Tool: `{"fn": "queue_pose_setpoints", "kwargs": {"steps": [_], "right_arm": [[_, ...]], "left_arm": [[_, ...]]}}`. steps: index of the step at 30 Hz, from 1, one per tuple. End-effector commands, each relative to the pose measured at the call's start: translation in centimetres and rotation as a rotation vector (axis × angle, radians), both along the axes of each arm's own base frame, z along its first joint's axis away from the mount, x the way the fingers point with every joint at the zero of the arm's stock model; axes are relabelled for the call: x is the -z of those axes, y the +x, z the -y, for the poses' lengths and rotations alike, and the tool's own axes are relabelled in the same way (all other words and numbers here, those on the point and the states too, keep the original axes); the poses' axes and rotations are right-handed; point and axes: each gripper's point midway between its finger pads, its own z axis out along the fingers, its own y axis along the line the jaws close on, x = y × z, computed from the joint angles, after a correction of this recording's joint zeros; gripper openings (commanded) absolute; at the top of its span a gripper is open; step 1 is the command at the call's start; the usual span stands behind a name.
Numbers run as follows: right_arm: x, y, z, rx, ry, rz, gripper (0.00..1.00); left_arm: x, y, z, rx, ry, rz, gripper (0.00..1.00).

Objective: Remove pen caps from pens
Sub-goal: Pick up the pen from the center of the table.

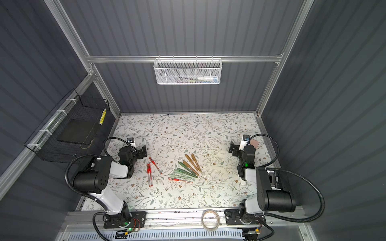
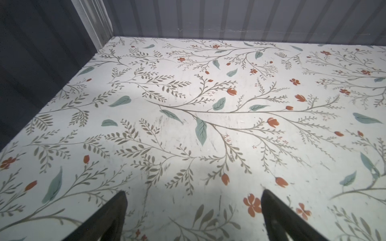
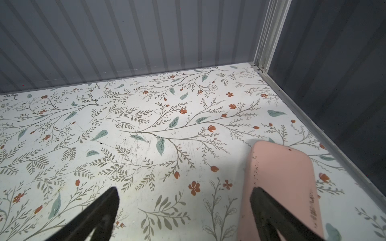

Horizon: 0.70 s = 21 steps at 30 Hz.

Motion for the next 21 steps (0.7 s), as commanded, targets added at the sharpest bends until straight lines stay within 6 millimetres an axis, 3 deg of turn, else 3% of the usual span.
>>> {"fn": "queue_pose_setpoints", "kwargs": {"steps": [1,5,8,12,15,18,21], "right_arm": [[-1.2,0.0,0.6,0.037,-0.018,0.026,0.99],[-3.2,-0.3,1.0,0.07,-0.017,-0.011,0.99],[-5.2,-1.0,0.8,0.082,0.053,-0.031,0.99],[-7.3,-2.1,-1.1,0.046,0.173,-0.074,0.99],[-7.8,-2.7,-4.0,-0.017,0.19,-0.166,0.99],[-7.7,-3.4,-7.4,-0.077,0.169,-0.267,0.99],[-7.2,-4.3,-10.5,-0.128,0.165,-0.335,0.99]], "left_arm": [[-0.6,0.6,0.8,0.05,0.011,0.009,1.0],[-1.3,0.6,2.0,0.127,0.013,0.02,1.0],[-3.8,1.2,2.0,0.126,0.002,-0.019,1.0],[-7.1,3.0,2.7,0.176,0.014,-0.131,1.0],[-9.5,3.2,3.4,0.221,-0.011,-0.267,1.0],[-12.4,1.9,4.2,0.247,-0.061,-0.344,1.0],[-13.7,0.1,4.8,0.241,-0.143,-0.392,1.0]]}}
